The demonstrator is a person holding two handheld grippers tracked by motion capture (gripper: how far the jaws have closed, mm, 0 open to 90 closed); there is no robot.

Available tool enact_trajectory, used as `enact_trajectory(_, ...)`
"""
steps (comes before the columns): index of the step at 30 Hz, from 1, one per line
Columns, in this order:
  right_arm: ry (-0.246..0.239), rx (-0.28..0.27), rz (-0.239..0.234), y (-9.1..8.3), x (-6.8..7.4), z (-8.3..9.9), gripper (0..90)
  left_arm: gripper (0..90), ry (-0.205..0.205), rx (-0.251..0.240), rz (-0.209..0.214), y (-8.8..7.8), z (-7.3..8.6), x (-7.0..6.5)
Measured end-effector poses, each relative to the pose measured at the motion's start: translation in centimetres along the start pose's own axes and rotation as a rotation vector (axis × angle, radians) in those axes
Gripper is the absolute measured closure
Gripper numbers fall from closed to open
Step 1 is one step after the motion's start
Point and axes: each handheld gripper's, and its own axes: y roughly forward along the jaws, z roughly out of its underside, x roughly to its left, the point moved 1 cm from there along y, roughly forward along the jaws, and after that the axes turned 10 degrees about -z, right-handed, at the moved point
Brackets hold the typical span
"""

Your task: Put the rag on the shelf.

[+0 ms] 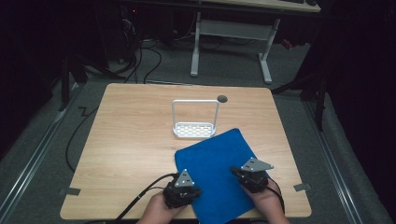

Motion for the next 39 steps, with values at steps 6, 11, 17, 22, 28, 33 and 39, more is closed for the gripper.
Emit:
enact_trajectory(6, 0.041, -0.007, 0.043, -1.4, -1.0, 1.2, 90.0, 82.9, 0.0, 0.018, 0.007, -0.5, 0.2, 1.1)
enact_trajectory(11, 0.047, -0.022, 0.042, -1.4, -1.3, 0.8, 90.0, 83.4, -0.047, 0.015, -0.028, -2.0, 1.6, 3.2)
enact_trajectory(17, 0.048, -0.027, 0.027, 0.2, -2.0, -0.5, 90.0, 83.5, -0.133, 0.02, -0.12, -4.8, 3.8, 6.3)
enact_trajectory(22, 0.067, -0.013, 0.022, 1.3, -2.5, -0.8, 90.0, 80.6, -0.229, 0.013, -0.19, -6.4, 4.9, 9.1)
enact_trajectory(28, 0.117, 0.032, 0.053, 3.2, -3.7, -1.0, 89.8, 64.3, -0.261, -0.06, -0.238, -5.1, 3.4, 10.7)
enact_trajectory(33, 0.109, 0.046, 0.06, 3.4, -3.5, -0.9, 89.2, 66.0, -0.227, -0.02, -0.245, -4.1, 3.0, 10.5)
enact_trajectory(39, 0.102, 0.044, 0.045, 2.9, -3.1, -0.4, 89.1, 66.3, -0.199, 0.003, -0.211, -4.9, 3.7, 9.1)
